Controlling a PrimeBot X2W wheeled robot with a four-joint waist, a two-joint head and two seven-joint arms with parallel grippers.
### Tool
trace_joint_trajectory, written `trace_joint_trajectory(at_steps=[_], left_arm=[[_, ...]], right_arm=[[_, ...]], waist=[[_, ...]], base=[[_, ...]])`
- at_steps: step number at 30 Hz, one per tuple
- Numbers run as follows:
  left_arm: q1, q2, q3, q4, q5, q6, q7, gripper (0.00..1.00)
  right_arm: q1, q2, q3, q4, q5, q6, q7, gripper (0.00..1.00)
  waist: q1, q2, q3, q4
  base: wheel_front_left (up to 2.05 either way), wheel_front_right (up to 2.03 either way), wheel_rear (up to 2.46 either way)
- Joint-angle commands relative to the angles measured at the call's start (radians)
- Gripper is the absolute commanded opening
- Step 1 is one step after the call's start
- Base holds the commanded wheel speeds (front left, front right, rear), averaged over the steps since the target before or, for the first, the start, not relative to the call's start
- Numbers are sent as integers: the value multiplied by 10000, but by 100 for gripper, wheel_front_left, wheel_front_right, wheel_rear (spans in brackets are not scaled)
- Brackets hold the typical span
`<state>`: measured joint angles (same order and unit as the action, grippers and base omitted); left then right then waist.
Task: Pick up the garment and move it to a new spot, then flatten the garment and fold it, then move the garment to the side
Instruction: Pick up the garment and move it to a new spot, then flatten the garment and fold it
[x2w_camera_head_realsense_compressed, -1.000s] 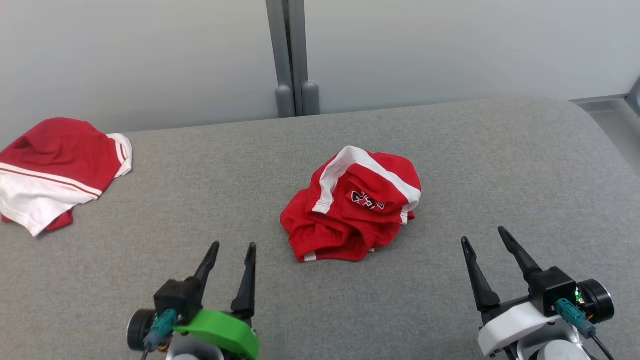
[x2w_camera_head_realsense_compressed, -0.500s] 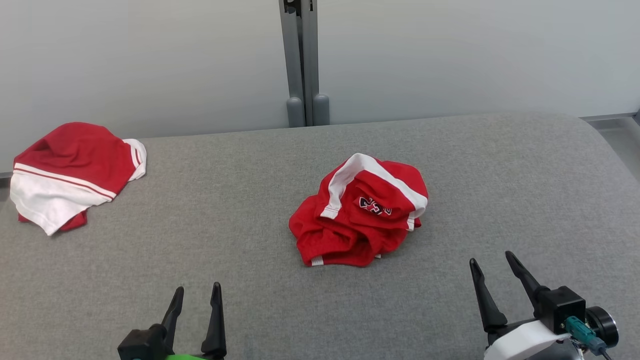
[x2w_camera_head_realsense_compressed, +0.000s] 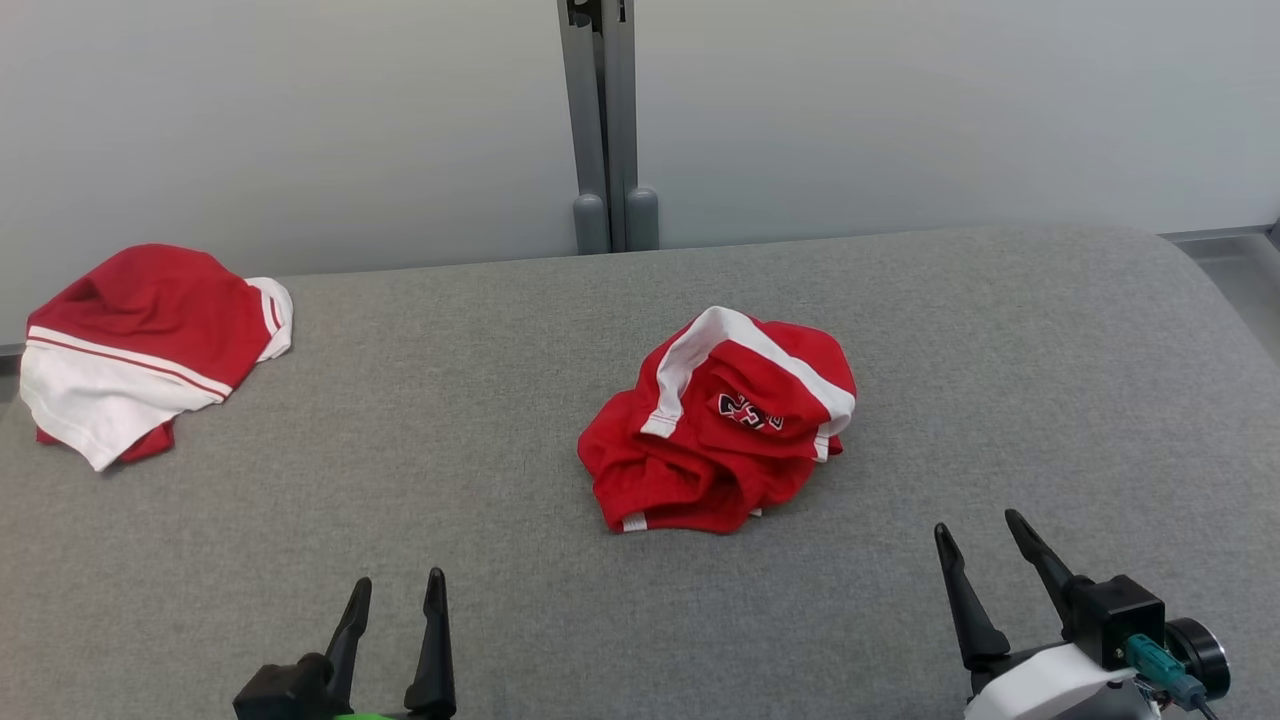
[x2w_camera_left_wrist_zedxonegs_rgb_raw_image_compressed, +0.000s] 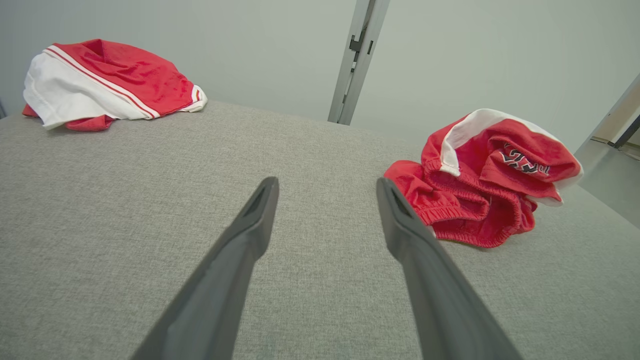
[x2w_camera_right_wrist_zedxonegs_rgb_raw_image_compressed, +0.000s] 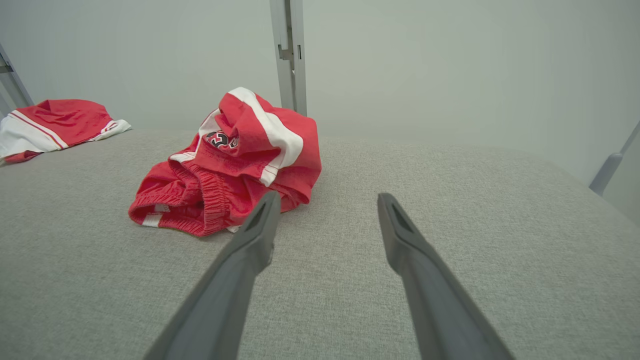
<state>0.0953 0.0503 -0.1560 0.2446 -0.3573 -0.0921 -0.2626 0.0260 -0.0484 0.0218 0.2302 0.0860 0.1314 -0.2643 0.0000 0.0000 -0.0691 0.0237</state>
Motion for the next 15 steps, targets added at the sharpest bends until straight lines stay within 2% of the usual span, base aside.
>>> trace_joint_trajectory(at_steps=[1,15], left_arm=[[60,5,14,-16,-8,47,-33,100],[-127,5,-107,-69,-71,96,-33,100]], right_arm=[[-83,-37,6,20,31,-14,-3,100],[-219,-37,-51,46,37,-14,-3,100]], waist=[[0,0,3,8],[0,0,75,-18]], base=[[0,0,0],[0,0,0]])
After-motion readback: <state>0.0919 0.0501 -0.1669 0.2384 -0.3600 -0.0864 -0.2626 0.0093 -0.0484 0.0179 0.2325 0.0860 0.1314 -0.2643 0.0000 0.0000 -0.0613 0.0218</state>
